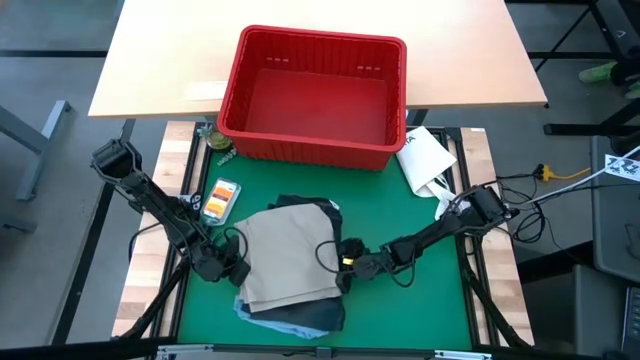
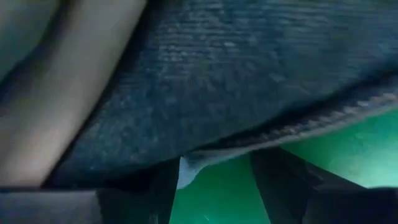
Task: Fold Laundry from Bin
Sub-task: Put the stacked of clothes into red bin
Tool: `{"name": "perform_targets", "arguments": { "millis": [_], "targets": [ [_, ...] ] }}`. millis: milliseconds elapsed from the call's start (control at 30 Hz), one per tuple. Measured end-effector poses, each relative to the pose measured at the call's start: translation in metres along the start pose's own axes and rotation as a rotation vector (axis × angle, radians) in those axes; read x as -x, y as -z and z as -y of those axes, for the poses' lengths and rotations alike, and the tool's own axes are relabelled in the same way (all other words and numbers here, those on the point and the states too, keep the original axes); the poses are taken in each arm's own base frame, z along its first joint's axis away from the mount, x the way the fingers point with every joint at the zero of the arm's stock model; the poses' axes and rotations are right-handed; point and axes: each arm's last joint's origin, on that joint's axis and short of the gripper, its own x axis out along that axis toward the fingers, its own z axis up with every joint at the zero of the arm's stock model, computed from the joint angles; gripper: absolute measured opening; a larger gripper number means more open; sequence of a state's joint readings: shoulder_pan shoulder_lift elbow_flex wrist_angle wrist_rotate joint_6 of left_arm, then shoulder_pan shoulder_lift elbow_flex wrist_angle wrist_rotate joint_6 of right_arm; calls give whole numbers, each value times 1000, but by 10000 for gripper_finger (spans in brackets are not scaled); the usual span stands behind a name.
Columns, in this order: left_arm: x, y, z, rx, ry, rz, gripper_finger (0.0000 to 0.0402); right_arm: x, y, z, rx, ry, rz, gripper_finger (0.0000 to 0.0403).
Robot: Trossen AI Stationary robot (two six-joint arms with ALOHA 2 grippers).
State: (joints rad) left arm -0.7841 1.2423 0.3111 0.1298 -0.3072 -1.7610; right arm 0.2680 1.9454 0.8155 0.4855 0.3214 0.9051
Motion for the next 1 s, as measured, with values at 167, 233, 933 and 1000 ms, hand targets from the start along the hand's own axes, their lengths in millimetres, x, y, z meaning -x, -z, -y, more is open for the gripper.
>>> {"name": "perform_targets", "arguments": {
  "millis": [167,233,933,1000],
  "targets": [
    [0,0,1,-29,7,-10,188,-18,1,-9,8,6,9,198],
    [0,1,1,-41,7,-12,188,-21,0,-11,28,9,27,198],
    [1,1,11,-206,110,40,7,-28,-16,-32,225,4,138,16],
    [1,1,11,-222,111,43,6,-29,-19,-36,253,3,150,11]
  ]
}}
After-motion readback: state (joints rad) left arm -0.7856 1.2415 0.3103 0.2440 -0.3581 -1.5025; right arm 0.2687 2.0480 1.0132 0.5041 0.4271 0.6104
